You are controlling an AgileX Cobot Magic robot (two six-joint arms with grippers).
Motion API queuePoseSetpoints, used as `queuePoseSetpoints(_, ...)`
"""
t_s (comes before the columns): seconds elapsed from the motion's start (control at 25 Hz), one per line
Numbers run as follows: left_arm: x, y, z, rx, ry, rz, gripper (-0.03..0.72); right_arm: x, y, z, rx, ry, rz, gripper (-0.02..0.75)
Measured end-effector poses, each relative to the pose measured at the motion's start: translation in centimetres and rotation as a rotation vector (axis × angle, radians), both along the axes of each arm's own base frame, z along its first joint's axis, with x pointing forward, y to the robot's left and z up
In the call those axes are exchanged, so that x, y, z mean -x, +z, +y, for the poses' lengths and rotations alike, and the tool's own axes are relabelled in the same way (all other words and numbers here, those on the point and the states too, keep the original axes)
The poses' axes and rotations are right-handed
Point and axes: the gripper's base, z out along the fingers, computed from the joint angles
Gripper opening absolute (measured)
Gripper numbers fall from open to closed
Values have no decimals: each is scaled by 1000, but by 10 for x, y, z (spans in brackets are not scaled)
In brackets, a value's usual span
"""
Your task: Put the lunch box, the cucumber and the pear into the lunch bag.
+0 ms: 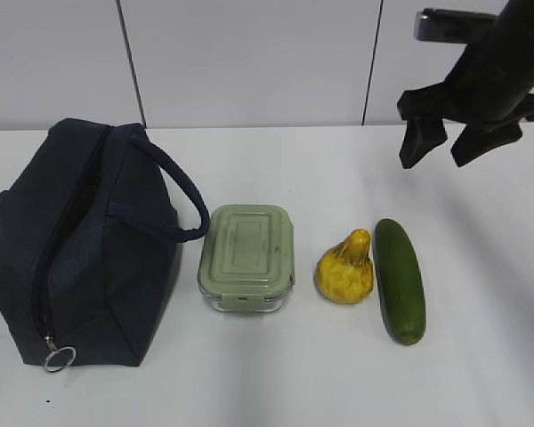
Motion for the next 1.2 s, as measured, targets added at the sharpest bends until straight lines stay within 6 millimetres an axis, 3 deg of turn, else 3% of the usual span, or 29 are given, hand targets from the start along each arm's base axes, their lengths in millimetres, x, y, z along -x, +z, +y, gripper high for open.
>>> queuePoseSetpoints(0.08, 0, 0, 0, 0, 0, 0, 237, -17, -23, 7, 17, 8, 73, 547)
queuePoseSetpoints(0.2, 0, 0, 0, 0, 0, 0, 237, -28, -51, 17, 30, 26, 165, 542)
queuePoseSetpoints(0.48, 0, 0, 0, 0, 0, 0, 237, -34, -104, 24, 61, 49, 353, 566)
queuePoseSetpoints(0.84, 0, 0, 0, 0, 0, 0, 237, -42, -134, 27, 50, 42, 402, 575)
queuePoseSetpoints(1.2, 0, 0, 0, 0, 0, 0, 237, -43, -139, 26, 67, 53, 410, 377)
